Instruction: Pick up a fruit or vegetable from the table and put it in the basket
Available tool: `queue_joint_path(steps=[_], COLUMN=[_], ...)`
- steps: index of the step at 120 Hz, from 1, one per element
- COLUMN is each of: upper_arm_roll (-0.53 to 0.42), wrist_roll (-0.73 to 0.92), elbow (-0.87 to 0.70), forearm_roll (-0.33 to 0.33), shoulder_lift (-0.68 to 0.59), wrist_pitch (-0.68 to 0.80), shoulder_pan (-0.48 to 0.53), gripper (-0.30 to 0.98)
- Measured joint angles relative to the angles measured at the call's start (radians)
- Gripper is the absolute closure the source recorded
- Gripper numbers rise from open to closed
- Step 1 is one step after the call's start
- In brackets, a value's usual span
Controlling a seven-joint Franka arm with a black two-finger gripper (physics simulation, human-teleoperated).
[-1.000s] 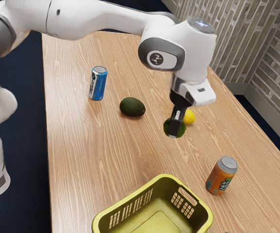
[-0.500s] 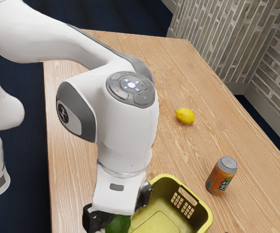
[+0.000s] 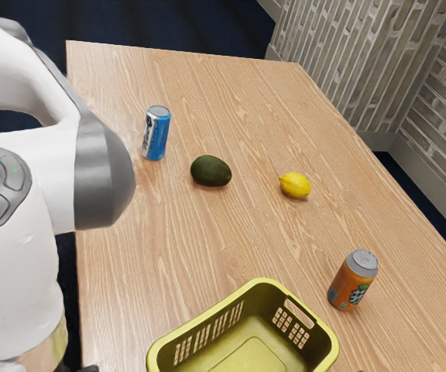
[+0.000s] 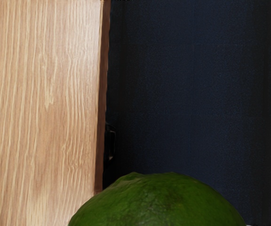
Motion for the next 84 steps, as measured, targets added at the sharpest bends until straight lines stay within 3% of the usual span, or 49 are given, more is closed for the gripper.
queue_joint_path(steps=[18,30,39,61,77,84], upper_arm_roll=[0.031,-0.002,-0.042,-0.067,-0.046,-0.043], wrist_roll=[0.006,0.006,0.006,0.003,0.003,0.003], elbow=[0.000,-0.001,0.003,0.031,0.050,0.050], forearm_roll=[-0.002,-0.003,-0.003,0.002,0.007,0.009], shoulder_lift=[0.005,0.012,0.015,0.037,0.056,0.054], wrist_pitch=[-0.005,-0.006,-0.007,-0.008,-0.008,-0.009], shoulder_pan=[-0.070,-0.021,0.080,0.489,1.023,1.180], gripper=[0.49,0.49,0.49,0.49,0.48,0.48])
